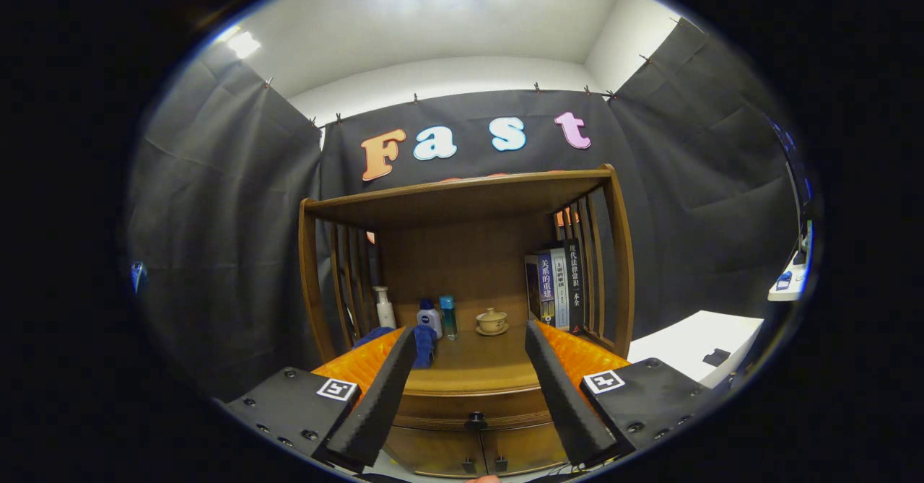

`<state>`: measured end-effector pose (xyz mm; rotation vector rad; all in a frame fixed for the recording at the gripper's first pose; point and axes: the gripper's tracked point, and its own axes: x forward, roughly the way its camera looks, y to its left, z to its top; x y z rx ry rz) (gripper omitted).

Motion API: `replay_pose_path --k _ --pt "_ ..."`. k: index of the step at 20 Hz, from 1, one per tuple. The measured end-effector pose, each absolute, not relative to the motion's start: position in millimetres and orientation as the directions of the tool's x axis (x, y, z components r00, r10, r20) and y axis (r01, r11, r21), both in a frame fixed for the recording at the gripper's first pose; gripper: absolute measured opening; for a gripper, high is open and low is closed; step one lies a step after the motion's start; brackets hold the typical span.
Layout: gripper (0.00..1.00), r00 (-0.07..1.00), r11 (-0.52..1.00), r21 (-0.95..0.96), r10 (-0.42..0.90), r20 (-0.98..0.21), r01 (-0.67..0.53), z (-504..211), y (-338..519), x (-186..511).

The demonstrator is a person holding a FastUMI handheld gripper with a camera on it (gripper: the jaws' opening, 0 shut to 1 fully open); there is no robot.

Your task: Pull open the drawer, take out the items inside it, and place them on the countertop above the cabinet.

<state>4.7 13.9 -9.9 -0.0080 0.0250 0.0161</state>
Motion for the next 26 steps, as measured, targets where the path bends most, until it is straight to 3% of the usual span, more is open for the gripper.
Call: replay_pose_path --k 26 --pt "0.98 0.999 1.0 -0.017 0.023 -0.04 -0.024 -21.3 21.9 11.7"
